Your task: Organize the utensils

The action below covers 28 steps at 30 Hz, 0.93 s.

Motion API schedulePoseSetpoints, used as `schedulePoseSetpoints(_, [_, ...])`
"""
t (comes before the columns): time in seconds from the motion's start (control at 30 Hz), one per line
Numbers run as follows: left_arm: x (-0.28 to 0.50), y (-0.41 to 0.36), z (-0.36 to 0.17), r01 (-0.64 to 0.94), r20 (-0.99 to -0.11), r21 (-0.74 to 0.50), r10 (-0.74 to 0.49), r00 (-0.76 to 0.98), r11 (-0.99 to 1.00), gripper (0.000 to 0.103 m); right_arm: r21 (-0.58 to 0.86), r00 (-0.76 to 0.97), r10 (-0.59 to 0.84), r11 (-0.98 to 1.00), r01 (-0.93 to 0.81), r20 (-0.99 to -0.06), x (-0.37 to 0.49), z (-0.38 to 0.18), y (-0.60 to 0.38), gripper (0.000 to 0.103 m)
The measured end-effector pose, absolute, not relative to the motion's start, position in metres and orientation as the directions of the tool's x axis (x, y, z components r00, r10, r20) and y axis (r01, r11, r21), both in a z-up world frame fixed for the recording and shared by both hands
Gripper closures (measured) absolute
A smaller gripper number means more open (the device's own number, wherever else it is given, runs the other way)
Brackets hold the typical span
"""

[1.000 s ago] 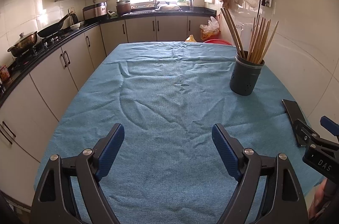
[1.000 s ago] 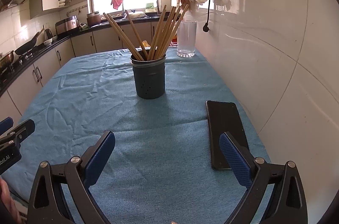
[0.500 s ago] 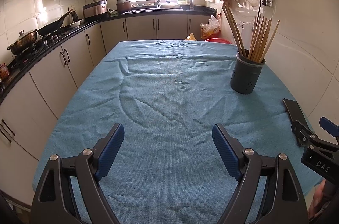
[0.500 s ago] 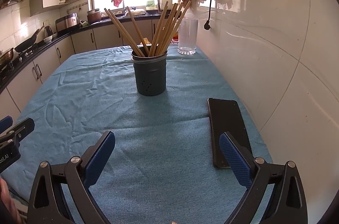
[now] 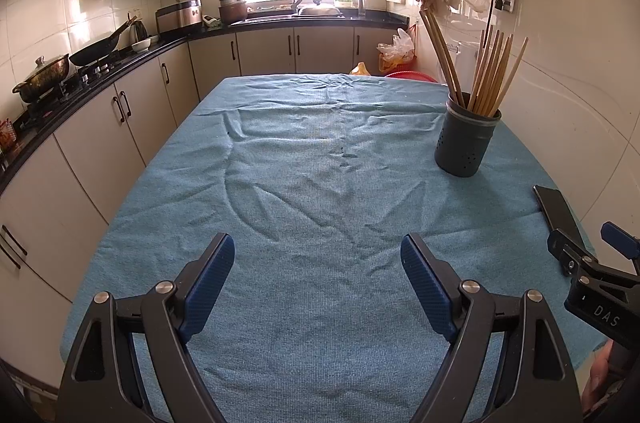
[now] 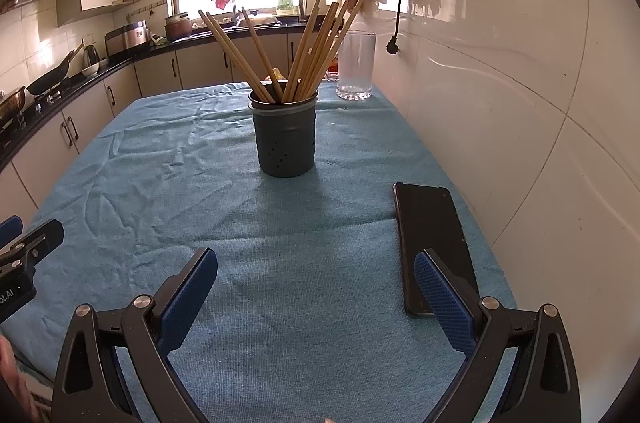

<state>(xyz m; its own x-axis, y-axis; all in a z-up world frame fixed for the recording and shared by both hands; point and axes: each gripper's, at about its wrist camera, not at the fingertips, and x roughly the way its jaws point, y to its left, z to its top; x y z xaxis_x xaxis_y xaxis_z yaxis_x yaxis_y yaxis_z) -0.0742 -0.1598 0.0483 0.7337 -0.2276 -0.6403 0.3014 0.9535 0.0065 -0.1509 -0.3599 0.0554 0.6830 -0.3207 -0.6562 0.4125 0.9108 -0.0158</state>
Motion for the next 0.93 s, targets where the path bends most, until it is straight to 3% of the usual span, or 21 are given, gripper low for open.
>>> schedulePoseSetpoints(0.93, [-0.053, -0.15, 0.043, 0.256, -0.644, 0.002, -0.194, 0.74, 0.967, 0.018, -0.019, 0.669, -0.303, 0.918, 0.396, -0.679, -0.132, 0.047, -0.361, 0.002])
